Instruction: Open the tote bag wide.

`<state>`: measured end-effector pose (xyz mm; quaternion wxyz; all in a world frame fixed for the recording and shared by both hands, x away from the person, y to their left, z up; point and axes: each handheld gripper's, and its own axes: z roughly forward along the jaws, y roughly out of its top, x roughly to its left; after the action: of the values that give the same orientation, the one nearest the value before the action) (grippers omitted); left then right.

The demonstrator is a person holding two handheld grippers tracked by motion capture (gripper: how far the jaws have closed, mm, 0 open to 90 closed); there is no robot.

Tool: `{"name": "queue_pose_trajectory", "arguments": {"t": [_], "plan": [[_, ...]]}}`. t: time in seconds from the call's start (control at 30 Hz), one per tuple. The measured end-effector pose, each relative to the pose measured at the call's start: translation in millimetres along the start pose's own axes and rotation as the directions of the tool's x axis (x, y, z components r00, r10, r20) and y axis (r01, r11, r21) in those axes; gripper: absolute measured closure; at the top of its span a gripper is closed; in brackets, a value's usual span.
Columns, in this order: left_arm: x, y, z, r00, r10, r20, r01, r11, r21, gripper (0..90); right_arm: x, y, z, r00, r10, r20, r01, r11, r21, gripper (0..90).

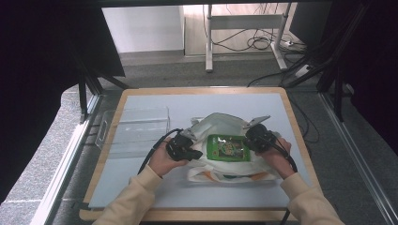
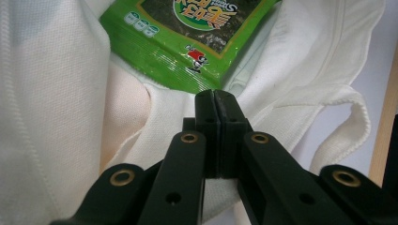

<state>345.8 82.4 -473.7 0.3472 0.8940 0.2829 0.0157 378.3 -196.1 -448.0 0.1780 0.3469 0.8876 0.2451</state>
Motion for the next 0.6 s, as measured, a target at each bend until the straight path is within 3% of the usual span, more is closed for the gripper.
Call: {"name": "queue_pose_trajectory", "arguments": {"t": [0.17,0.37,0.6], "plan": [[-0.5,-0.5,0.2,1.0,-0.003,0.0,0.003,1.0,0.001,89.7,-8.4,8.8,9.3,0.9981,0.016,0.06,-0.016,1.0,-0.01,89.3],[0.2,-0.3,0.6,1.0,-0.003,0.0,0.003,1.0,0.003,89.7,-27.4,12.2,17.4,0.9936,0.077,0.083,-0.075,0.997,-0.027,89.3],[0.2,-0.7,1.5,1.0,-0.004,-0.002,0.004,1.0,0.009,89.8,-48.1,14.9,26.1,0.9832,0.181,0.018,-0.181,0.983,-0.027,89.2]]}}
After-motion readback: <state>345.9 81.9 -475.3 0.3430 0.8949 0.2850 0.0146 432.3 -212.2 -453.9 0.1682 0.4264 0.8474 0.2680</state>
